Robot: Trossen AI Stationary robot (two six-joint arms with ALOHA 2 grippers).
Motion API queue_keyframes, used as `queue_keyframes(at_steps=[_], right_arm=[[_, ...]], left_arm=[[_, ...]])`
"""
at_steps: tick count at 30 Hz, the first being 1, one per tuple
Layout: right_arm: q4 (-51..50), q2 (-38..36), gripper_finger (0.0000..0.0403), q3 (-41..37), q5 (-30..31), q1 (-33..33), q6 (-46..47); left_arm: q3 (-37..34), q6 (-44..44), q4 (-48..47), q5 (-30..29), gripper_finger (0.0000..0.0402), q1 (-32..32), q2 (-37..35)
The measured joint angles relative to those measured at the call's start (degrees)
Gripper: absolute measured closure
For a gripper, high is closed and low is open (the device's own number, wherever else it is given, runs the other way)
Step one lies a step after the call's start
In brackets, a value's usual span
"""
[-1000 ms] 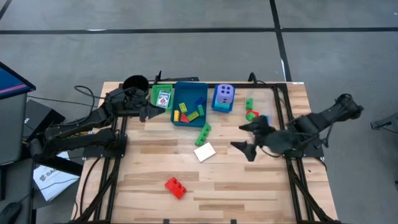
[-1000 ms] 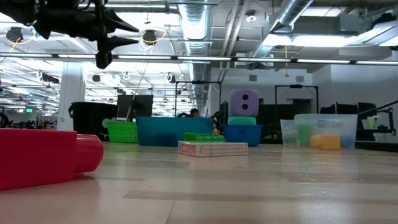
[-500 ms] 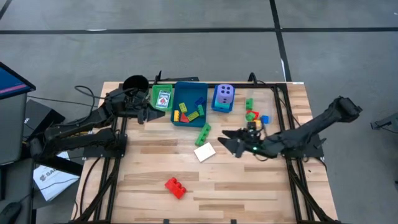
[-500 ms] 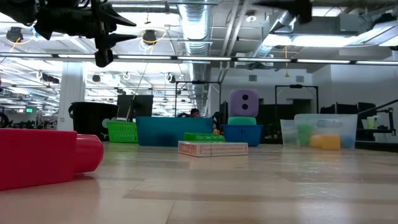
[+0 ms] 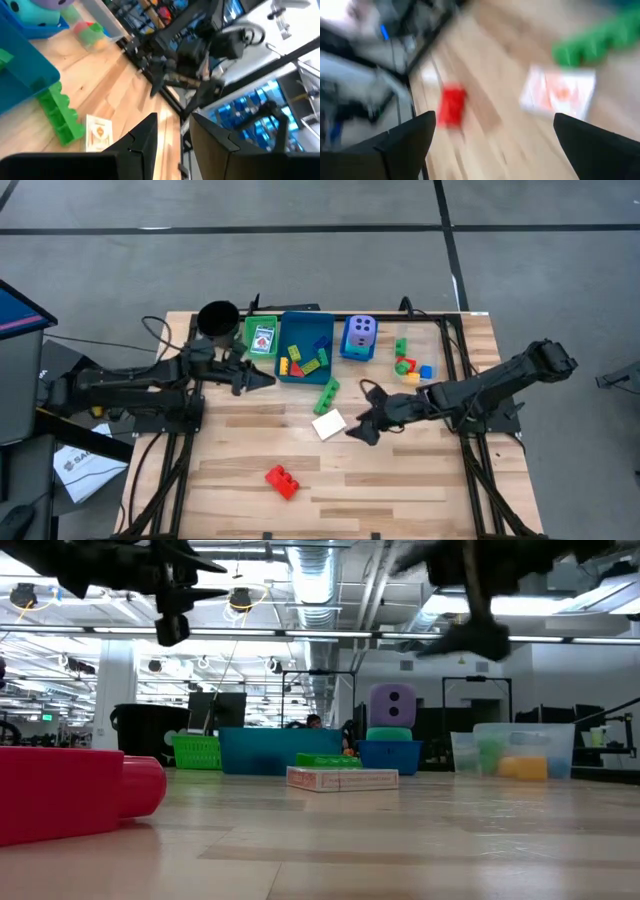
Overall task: Pick & Place Toys
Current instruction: Put the orange game card into the green bin
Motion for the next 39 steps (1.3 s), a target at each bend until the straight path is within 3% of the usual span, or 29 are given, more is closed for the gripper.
queue_keyframes(at_steps=[5,9,13,24,39], right_arm=[[-10.60,0.00,0.0003,0.00,-15.71,-3.02,-5.35],[-13.47,0.00,0.0003,0.00,-18.31,-3.98,-15.90],[-13.61,0.00,0.0003,0.00,-18.44,-4.90,-28.13],[-12.15,0.14,0.0003,0.00,-12.66,-9.00,-57.81],[-5.78,15.45,0.0003,1.47,-12.67,-13.86,-60.20]], left_arm=[[-0.02,-2.92,12.66,-11.75,0.0293,-8.39,5.41],[-0.02,-2.84,24.49,-19.48,0.0293,-13.06,9.34],[-0.02,-2.84,29.94,-23.57,0.0293,-16.24,11.17],[0.00,-2.77,30.22,-37.45,0.0293,-21.62,12.74],[0.02,-1.24,30.46,-39.97,0.0293,-22.68,13.67]])
